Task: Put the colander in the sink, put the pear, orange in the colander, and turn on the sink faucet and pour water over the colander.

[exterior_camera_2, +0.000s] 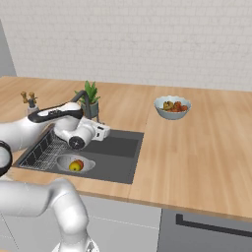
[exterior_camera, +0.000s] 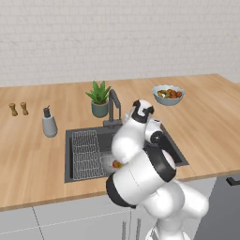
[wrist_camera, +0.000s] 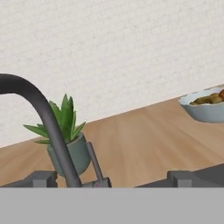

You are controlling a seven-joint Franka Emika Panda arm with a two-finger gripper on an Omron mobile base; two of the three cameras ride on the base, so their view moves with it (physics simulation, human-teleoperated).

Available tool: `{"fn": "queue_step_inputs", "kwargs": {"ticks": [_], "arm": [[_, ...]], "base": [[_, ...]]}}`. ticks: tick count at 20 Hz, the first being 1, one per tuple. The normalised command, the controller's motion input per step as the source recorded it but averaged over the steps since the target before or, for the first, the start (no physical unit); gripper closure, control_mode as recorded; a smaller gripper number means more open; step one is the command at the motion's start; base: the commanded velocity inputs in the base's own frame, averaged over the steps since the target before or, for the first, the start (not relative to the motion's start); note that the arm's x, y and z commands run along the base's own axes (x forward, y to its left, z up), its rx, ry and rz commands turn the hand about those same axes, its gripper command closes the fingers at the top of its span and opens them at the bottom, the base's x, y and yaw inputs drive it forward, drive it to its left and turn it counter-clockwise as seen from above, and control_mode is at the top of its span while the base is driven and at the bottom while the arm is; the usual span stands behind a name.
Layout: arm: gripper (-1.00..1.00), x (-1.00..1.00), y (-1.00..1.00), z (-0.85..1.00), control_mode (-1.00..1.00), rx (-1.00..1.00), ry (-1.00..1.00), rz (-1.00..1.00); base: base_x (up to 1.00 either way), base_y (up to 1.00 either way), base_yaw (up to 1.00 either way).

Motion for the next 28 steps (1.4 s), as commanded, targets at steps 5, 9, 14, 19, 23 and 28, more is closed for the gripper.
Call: {"fn": "queue_step_inputs", "kwargs": {"ticks": [5,9,14,19,23,28], "arm": [[-1.00,0.12,-0.18,-0.57,-1.00,0.00,-0.03,0.03],[-1.00,0.04,-0.11,-0.45,-1.00,0.00,-0.07,0.01],[-1.00,0.14,0.00,-0.07,-1.00,0.00,-0.02,0.00],[-1.00,0.17,0.08,0.00,-1.00,0.00,0.00,0.00],[-1.00,0.17,0.01,0.00,-1.00,0.00,-0.01,-0.01],[-1.00,0.19,0.04,0.02,-1.00,0.00,0.00,-0.03]], "base": [[0.00,0.00,0.00],[0.00,0.00,0.00],[0.00,0.00,0.00],[0.00,0.00,0.00],[0.00,0.00,0.00],[0.00,0.00,0.00]]}}
